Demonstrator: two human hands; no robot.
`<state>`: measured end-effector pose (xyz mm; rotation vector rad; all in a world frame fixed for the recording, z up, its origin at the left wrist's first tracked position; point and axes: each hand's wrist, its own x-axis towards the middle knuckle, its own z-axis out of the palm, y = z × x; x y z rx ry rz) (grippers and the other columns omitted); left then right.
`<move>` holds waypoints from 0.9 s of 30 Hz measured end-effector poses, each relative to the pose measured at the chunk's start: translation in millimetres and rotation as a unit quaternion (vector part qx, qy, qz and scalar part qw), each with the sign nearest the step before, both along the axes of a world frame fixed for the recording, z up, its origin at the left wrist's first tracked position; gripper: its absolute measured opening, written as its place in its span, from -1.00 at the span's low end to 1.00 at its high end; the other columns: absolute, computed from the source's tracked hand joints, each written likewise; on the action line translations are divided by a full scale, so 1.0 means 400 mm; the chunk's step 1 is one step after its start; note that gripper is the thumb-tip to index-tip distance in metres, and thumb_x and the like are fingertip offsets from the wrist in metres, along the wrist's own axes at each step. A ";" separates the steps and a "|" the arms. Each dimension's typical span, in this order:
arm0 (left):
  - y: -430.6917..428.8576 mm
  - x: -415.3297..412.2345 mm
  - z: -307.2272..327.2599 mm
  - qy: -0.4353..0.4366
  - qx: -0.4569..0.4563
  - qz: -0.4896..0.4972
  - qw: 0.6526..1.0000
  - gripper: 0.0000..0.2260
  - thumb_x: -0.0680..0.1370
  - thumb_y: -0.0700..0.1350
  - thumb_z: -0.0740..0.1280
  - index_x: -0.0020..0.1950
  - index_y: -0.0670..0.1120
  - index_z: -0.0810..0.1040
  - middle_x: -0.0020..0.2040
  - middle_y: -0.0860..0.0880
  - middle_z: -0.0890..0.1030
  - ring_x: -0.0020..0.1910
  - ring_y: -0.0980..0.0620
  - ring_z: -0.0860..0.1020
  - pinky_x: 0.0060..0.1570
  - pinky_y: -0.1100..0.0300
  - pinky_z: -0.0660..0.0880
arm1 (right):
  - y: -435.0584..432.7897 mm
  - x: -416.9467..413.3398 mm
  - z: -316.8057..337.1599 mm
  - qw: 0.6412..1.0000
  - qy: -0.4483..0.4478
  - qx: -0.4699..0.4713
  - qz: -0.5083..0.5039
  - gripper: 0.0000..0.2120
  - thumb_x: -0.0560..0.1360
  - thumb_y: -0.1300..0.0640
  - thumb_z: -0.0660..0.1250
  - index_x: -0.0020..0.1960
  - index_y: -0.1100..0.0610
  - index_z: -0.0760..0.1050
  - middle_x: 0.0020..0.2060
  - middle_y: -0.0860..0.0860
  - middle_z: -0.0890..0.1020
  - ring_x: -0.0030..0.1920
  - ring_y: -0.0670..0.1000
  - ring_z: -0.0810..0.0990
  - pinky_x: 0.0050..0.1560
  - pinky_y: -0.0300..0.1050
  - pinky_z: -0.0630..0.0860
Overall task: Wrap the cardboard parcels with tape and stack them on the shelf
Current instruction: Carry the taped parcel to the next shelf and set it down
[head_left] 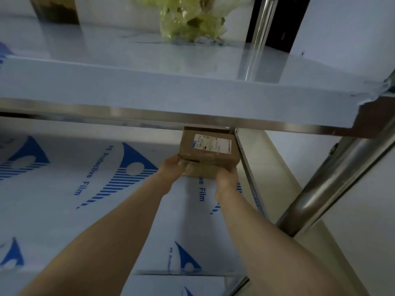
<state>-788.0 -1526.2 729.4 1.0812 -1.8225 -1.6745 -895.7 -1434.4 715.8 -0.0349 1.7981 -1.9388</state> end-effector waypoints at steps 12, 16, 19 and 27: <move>-0.019 0.132 0.017 -0.185 -0.102 0.015 0.977 -0.32 0.53 -0.20 0.32 0.56 0.00 0.06 0.34 -0.07 0.43 0.07 0.01 0.51 0.05 0.22 0.43 | -0.055 0.125 -0.027 0.954 0.199 0.163 0.151 -0.69 0.57 0.19 0.13 0.27 0.21 0.46 0.21 0.18 0.55 0.19 0.23 0.51 0.07 -0.04 0.40; -0.042 0.279 0.021 -0.302 -0.228 -0.001 0.926 -0.34 0.52 -0.10 0.30 0.56 0.10 0.07 0.25 -0.01 0.47 0.12 -0.05 0.49 0.07 0.10 0.46 | -0.101 0.236 -0.019 0.838 0.353 0.283 0.305 -0.59 0.55 0.02 0.23 0.37 0.08 0.39 0.32 0.11 0.46 0.32 0.17 0.41 0.26 0.01 0.38; -0.072 0.415 0.027 -0.392 -0.351 -0.012 0.850 -0.36 0.53 0.03 0.29 0.55 0.13 0.07 0.50 -0.05 0.25 0.47 -0.13 0.17 0.41 0.00 0.17 | -0.143 0.355 -0.002 0.704 0.506 0.356 0.349 -0.62 0.53 -0.07 0.24 0.31 0.00 0.45 0.32 0.07 0.45 0.41 0.14 0.28 0.43 0.15 0.17; -0.167 0.902 0.069 -0.510 -0.401 0.003 0.761 -0.40 0.57 0.04 0.22 0.55 0.13 0.03 0.56 -0.08 0.06 0.54 -0.14 -0.07 0.49 -0.12 -0.17 | -0.317 0.821 0.061 0.606 0.602 0.318 0.411 -0.54 0.57 -0.11 0.18 0.43 0.00 0.34 0.46 0.05 0.28 0.50 0.08 0.11 0.48 0.15 -0.16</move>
